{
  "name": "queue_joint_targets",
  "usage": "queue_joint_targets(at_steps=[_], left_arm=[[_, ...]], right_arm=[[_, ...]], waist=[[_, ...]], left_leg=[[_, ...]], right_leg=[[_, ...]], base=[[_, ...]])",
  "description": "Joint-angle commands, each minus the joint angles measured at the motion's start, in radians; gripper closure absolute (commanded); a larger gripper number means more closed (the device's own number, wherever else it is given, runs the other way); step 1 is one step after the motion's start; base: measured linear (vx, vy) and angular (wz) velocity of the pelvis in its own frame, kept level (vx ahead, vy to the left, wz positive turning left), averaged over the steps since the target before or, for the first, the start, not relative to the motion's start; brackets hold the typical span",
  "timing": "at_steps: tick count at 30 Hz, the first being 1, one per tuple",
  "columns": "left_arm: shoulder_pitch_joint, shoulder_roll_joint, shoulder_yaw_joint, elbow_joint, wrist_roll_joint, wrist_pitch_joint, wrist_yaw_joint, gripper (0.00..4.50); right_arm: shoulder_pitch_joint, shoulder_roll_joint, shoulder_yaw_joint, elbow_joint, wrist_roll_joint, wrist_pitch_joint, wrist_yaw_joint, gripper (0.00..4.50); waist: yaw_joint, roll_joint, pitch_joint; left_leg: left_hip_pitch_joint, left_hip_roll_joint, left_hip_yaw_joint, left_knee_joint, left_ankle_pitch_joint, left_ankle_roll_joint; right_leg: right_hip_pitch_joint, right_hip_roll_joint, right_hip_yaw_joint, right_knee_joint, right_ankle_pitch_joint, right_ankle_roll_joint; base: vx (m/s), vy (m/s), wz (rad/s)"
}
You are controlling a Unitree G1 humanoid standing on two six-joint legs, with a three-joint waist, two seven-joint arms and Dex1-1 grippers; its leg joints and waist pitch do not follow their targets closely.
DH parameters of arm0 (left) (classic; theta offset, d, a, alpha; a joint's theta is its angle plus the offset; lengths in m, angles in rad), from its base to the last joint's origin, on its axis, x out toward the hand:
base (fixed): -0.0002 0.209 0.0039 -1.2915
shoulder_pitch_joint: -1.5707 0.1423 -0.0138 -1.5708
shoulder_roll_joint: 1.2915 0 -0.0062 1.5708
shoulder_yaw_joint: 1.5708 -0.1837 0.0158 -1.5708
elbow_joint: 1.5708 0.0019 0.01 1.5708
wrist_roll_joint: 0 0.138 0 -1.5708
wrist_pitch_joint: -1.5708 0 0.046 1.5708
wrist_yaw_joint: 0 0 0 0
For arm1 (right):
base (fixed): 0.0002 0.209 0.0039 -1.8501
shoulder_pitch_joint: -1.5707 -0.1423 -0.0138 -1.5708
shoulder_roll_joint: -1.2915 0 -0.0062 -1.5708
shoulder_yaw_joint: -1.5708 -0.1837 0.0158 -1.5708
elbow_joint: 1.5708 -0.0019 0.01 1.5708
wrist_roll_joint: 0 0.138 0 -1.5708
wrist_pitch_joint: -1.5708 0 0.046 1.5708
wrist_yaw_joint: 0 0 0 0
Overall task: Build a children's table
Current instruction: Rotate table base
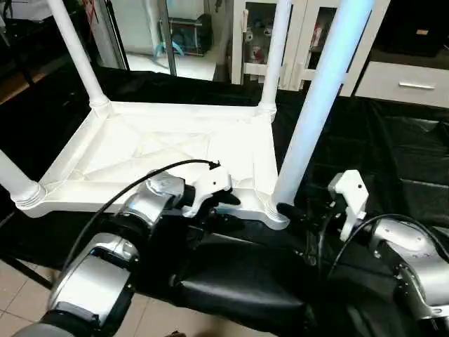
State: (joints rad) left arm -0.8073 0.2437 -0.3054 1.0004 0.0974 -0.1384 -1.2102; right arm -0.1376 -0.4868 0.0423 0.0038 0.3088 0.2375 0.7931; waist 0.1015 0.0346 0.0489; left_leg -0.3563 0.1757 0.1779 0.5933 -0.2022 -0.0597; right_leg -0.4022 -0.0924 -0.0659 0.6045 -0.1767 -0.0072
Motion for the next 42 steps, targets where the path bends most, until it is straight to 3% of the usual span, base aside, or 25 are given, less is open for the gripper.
queue_joint_targets(at_steps=[1, 20, 24, 26, 31, 36, 40, 42], left_arm=[[0.014, 0.018, -0.019, 0.011, 0.029, 0.004, -0.011, 2.25], [0.039, -0.025, -0.011, 0.035, 0.028, -0.013, 0.032, 3.82], [0.051, -0.035, -0.029, 0.031, 0.044, -0.021, 0.024, 4.18], [0.063, -0.033, -0.048, 0.024, 0.062, -0.026, 0.011, 4.28], [0.086, -0.026, -0.086, 0.003, 0.09, -0.031, -0.022, 4.42], [0.101, -0.023, -0.117, -0.01, 0.122, -0.047, -0.011, 4.42], [0.098, -0.026, -0.11, -0.013, 0.121, -0.048, 0.008, 4.42], [0.079, -0.042, -0.077, 0.0, 0.104, -0.023, 0.065, 4.03]], right_arm=[[0.006, -0.014, -0.016, -0.02, 0.008, 0.012, 0.01, 0.84], [0.038, -0.041, -0.022, -0.01, 0.0, 0.008, 0.03, 0.84], [0.042, -0.054, -0.028, -0.005, -0.008, 0.002, 0.028, 0.84], [0.041, -0.059, -0.029, -0.001, -0.011, 0.001, 0.03, 0.84], [0.036, -0.075, -0.031, 0.006, -0.014, -0.001, 0.043, 0.84], [0.013, -0.1, -0.031, 0.027, -0.019, -0.003, 0.064, 0.84], [0.005, -0.098, -0.026, 0.028, -0.022, -0.005, 0.065, 0.84], [-0.001, -0.095, -0.018, 0.027, -0.022, -0.003, 0.064, 0.84]], waist=[[0.004, -0.009, -0.058], [0.007, -0.004, -0.058], [0.01, -0.001, -0.061], [0.011, -0.001, -0.065], [0.011, -0.002, -0.065], [0.011, -0.003, -0.061], [0.012, -0.006, -0.06], [0.011, -0.013, -0.06]], left_leg=[[0.0, 0.053, -0.021, -0.081, -0.238, 0.051], [0.002, 0.053, -0.02, -0.081, -0.247, 0.057], [0.001, 0.054, -0.021, -0.08, -0.221, 0.061], [0.0, 0.056, -0.021, -0.076, -0.182, 0.076], [-0.001, 0.055, -0.018, -0.073, -0.168, 0.095], [0.001, 0.056, -0.017, -0.078, -0.216, 0.085], [0.002, 0.056, -0.018, -0.08, -0.218, 0.079], [0.001, 0.055, -0.017, -0.079, -0.21, 0.083]], right_leg=[[0.055, -0.068, 0.046, -0.081, -0.217, -0.224], [0.054, -0.069, 0.045, -0.087, -0.251, -0.217], [0.054, -0.067, 0.044, -0.082, -0.201, -0.222], [0.058, -0.068, 0.043, -0.074, -0.122, -0.24], [0.059, -0.07, 0.042, -0.073, -0.113, -0.249], [0.057, -0.071, 0.042, -0.086, -0.24, -0.221], [0.055, -0.071, 0.043, -0.089, -0.264, -0.206], [0.054, -0.07, 0.043, -0.088, -0.254, -0.206]], base=[[0.0, 0.0, 0.0], [0.0, 0.0, 0.0], [0.0, 0.0, 0.0], [0.0, 0.0, 0.0], [0.0, 0.0, 0.0], [0.0, 0.0, 0.0], [0.0, 0.0, 0.0], [0.0, 0.0, 0.0]])
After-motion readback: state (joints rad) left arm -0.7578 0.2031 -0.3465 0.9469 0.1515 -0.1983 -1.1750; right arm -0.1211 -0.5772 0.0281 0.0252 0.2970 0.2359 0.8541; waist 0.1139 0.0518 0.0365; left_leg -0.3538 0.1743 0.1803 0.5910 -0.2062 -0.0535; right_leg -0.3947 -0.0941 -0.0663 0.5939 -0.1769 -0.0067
